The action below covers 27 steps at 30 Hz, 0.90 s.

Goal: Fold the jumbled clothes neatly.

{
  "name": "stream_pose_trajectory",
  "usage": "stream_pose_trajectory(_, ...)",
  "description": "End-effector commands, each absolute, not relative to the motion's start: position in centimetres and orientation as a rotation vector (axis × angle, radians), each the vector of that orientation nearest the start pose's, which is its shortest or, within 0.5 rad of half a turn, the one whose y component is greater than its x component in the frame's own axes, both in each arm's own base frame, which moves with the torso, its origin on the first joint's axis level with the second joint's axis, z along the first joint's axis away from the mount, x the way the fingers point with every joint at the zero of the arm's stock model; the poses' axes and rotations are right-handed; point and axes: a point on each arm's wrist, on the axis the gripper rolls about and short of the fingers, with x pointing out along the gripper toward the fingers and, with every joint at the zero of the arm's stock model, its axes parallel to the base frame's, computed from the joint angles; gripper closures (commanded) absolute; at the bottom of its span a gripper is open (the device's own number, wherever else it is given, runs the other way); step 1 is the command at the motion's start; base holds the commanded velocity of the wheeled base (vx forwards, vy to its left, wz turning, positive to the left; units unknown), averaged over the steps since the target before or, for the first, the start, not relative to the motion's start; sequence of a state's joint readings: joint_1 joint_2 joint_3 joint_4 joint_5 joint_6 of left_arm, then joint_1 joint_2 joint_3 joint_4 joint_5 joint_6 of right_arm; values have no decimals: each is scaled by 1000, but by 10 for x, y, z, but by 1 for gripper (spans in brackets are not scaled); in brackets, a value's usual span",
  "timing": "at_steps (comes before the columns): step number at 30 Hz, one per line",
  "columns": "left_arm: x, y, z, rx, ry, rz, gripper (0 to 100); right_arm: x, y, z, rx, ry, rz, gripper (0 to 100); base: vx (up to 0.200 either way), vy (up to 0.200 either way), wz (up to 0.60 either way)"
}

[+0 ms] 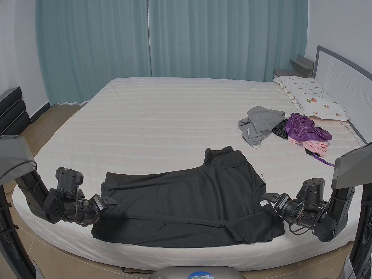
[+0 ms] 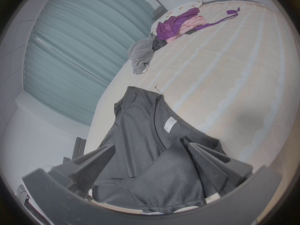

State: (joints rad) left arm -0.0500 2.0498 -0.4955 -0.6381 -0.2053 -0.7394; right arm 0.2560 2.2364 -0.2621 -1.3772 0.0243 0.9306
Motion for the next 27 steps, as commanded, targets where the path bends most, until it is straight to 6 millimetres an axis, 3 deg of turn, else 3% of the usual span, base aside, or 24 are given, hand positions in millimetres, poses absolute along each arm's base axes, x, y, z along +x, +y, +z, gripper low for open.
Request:
stream_pose_trajectory(1, 285, -31, -1, -717, 996, 125, 0, 262, 69, -14, 827, 678, -29, 0, 0, 0, 0)
stream_pose_trajectory(8, 298, -33, -10, -677, 968, 197, 0, 262, 69, -16, 825, 686, -31, 0, 0, 0, 0)
stream_pose_trajectory(9, 300, -32, -11, -680, 962, 202, 100, 263, 69, -17, 822, 688, -33, 0, 0, 0, 0)
stream_pose_trajectory(21, 309, -10, -7, -760, 911, 281, 100, 274, 68, -33, 781, 703, -38, 0, 0, 0, 0)
stream_pose_trajectory(27, 309, -6, -8, -776, 909, 297, 100, 293, 49, -32, 746, 677, 47, 0, 0, 0, 0)
